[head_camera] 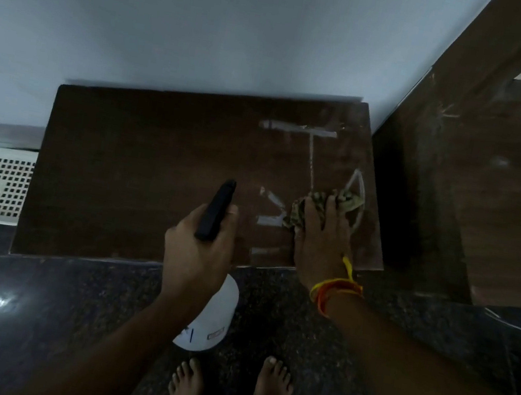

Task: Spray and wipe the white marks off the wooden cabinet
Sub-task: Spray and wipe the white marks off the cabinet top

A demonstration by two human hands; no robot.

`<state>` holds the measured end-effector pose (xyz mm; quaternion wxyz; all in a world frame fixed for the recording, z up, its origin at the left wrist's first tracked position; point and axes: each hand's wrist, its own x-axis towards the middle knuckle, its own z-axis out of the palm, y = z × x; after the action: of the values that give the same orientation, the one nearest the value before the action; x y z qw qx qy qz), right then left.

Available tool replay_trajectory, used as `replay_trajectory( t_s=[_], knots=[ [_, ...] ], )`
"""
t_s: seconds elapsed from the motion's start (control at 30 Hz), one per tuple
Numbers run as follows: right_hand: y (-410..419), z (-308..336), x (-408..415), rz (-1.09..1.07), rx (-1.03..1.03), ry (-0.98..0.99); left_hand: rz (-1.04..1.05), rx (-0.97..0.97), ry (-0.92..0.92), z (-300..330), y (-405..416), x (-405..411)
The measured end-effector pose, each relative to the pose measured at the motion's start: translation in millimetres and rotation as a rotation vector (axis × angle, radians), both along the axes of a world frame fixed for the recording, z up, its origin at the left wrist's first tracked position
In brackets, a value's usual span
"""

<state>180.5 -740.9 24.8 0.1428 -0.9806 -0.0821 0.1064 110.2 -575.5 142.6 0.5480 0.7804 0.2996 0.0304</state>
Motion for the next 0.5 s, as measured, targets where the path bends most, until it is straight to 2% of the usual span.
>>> replay_trajectory(
  t_s=[0.13, 0.2, 0.37, 0.5],
  knots=[
    [13, 8, -4, -0.043, -0.022, -0.004, 0.030, 0.022, 0.016, 1, 9, -9],
    [32, 12, -21, 0.008, -0.049, -0.077, 0.053, 0.006, 0.015, 4, 13, -10],
    [75, 6, -51, 0.114, 0.022, -0.006, 0.057, 0.020, -0.010, 7, 18, -10],
    [53, 3, -46, 0.183, -0.034, -0.027, 0.055, 0.020, -0.001, 6, 18, -11]
  ],
)
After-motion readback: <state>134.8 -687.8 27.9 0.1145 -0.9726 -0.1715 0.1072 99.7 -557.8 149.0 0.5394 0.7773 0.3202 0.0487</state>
